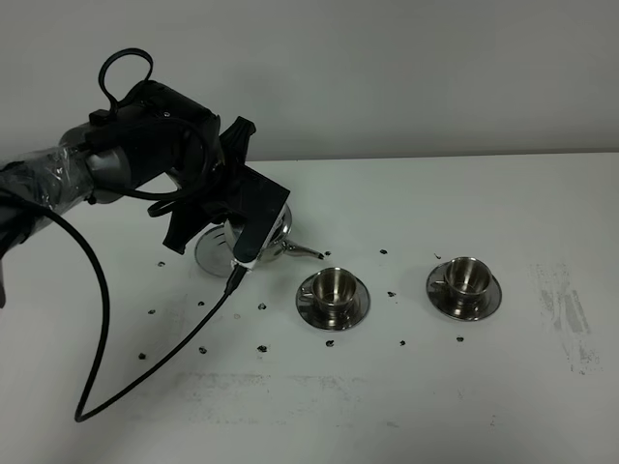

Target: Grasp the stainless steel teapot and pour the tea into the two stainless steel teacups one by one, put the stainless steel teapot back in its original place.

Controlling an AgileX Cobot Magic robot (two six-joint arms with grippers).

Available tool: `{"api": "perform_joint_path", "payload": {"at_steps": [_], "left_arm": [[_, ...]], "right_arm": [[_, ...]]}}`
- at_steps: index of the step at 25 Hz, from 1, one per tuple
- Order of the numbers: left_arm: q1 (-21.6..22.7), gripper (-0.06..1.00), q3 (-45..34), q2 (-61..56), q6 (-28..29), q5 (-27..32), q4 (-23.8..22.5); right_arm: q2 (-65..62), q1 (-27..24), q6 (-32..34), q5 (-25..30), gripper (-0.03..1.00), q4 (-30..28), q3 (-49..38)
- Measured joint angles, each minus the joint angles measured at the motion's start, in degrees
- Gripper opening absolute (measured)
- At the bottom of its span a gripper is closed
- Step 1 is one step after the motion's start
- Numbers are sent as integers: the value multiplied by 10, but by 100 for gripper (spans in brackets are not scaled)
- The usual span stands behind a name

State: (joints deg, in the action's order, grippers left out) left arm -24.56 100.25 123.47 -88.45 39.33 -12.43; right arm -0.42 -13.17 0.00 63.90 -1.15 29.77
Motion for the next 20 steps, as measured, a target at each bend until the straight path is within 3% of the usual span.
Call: {"api": "perform_joint_path", "payload": {"at_steps": [20], "left_arm": [[-36,21,0,0,0,-4,-75]], "right_arm": [[0,0,0,0,24,0,0]]}}
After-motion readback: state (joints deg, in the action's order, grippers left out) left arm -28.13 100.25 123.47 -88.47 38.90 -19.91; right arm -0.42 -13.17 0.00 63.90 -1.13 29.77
